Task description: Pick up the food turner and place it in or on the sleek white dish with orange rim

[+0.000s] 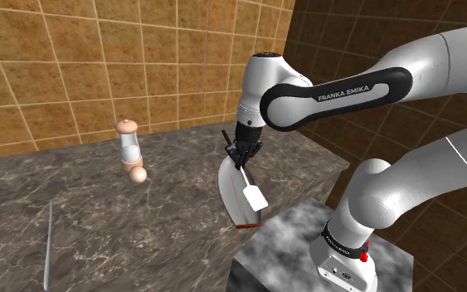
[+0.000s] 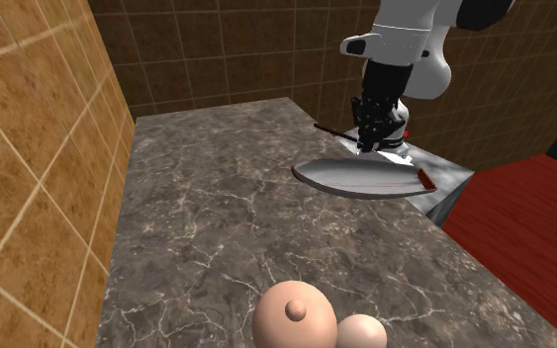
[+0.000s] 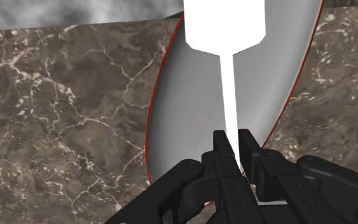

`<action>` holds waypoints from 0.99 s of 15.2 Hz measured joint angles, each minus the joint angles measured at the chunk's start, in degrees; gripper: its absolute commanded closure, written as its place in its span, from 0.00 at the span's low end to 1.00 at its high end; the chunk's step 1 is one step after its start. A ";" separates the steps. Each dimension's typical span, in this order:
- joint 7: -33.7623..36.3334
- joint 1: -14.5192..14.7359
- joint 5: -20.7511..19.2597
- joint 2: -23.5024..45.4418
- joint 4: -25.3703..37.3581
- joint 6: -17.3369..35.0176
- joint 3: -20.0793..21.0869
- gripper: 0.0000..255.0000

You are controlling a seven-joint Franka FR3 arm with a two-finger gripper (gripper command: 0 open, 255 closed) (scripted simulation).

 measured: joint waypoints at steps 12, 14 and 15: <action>0.53 0.02 0.44 3.68 -5.22 8.88 1.42 1.00; 0.54 0.02 0.44 3.71 -5.25 8.96 1.44 1.00; 0.54 0.02 0.44 3.71 -5.26 8.97 1.44 1.00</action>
